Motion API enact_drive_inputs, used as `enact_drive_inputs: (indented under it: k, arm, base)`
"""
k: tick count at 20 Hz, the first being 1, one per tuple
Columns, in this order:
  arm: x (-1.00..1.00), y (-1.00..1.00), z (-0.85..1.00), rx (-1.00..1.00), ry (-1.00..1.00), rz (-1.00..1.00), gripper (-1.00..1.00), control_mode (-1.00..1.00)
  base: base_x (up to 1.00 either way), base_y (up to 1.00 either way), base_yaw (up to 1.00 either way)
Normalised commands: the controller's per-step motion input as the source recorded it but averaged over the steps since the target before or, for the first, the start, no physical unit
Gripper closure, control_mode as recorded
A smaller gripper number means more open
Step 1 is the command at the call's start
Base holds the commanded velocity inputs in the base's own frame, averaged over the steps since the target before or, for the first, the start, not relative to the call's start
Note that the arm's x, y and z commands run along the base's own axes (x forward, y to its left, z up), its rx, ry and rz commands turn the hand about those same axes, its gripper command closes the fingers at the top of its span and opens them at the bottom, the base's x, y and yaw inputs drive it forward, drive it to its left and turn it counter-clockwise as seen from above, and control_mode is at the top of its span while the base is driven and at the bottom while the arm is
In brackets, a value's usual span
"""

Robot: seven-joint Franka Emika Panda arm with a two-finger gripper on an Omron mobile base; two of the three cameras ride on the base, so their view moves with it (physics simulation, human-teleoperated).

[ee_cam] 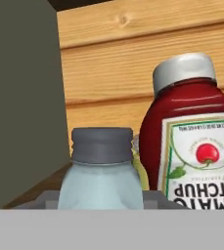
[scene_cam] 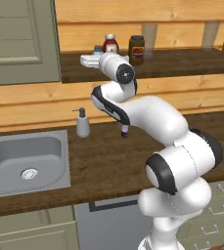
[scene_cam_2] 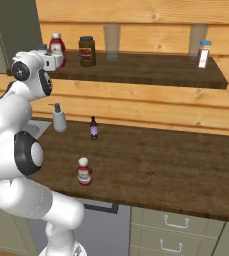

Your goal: Put the shaker and condiment bottle from the counter next to their counterparts in the cabinet.

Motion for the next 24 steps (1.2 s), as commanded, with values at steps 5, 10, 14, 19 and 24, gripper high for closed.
enact_drive_inputs:
  k: [5, 10, 14, 19, 24]
  arm:
    - [-0.04, 0.00, -0.31, 0.02, 0.00, 0.00, -1.00, -1.00]
    - [-0.22, -0.09, 0.01, 0.07, 0.00, 0.00, -1.00, -1.00]
    - [-0.33, -0.22, 0.25, 0.09, 0.00, -0.01, -1.00, -1.00]
    - [-0.45, -0.31, 0.38, 0.08, 0.01, 0.00, -1.00, -1.00]
    - [-0.60, -0.41, 0.09, 0.06, 0.06, 0.00, -1.00, -1.00]
  base:
    - [0.00, 0.00, 0.00]
    - [0.00, 0.00, 0.00]
    - [0.00, 0.00, 0.00]
    - [0.00, 0.00, 0.00]
    - [0.00, 0.00, 0.00]
